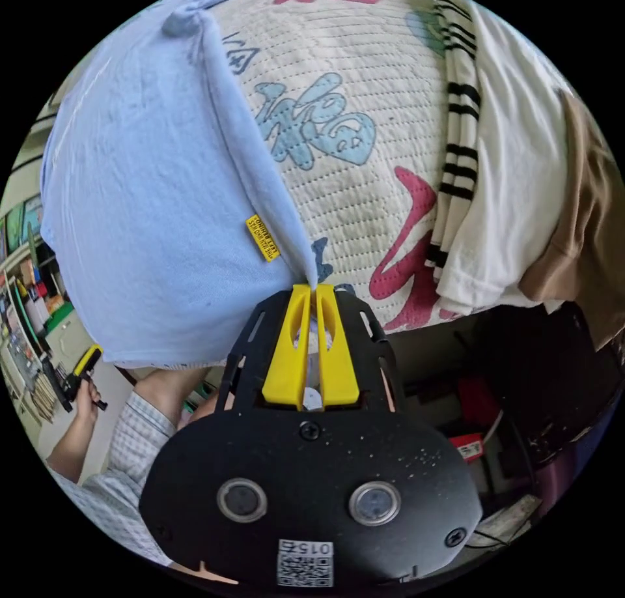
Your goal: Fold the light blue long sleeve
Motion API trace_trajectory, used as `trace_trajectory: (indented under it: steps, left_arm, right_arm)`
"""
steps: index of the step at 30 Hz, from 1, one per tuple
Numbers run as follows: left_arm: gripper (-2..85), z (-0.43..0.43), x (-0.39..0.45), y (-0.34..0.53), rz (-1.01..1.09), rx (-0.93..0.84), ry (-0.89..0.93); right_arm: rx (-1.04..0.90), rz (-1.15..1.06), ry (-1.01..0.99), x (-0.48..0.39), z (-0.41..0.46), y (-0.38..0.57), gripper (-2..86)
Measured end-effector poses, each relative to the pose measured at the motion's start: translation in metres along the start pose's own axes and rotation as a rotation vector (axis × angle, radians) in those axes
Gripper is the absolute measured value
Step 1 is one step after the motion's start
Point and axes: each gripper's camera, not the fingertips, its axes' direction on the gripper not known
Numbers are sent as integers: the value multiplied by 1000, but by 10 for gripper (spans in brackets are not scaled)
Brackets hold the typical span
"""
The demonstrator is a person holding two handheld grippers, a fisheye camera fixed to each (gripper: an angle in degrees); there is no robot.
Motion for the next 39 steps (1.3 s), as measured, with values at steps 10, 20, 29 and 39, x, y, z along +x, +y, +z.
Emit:
trace_trajectory:
  steps: [10, 20, 29, 39]
  left_arm:
    - [96, -58, 0, -3, -65, -61, 63]
    - [89, -211, 130, -75, -126, 33, -107]
    - [89, -311, 467, -311, 409, 361, 209]
    - [111, -348, 783, -511, 744, 300, 392]
  right_arm:
    - [40, -68, -38, 30, -51, 20, 2]
    - [24, -266, -388, 124, -149, 40, 51]
    - [622, -127, -558, 321, -380, -20, 105]
    - [637, 362, -770, 457, -393, -144, 136]
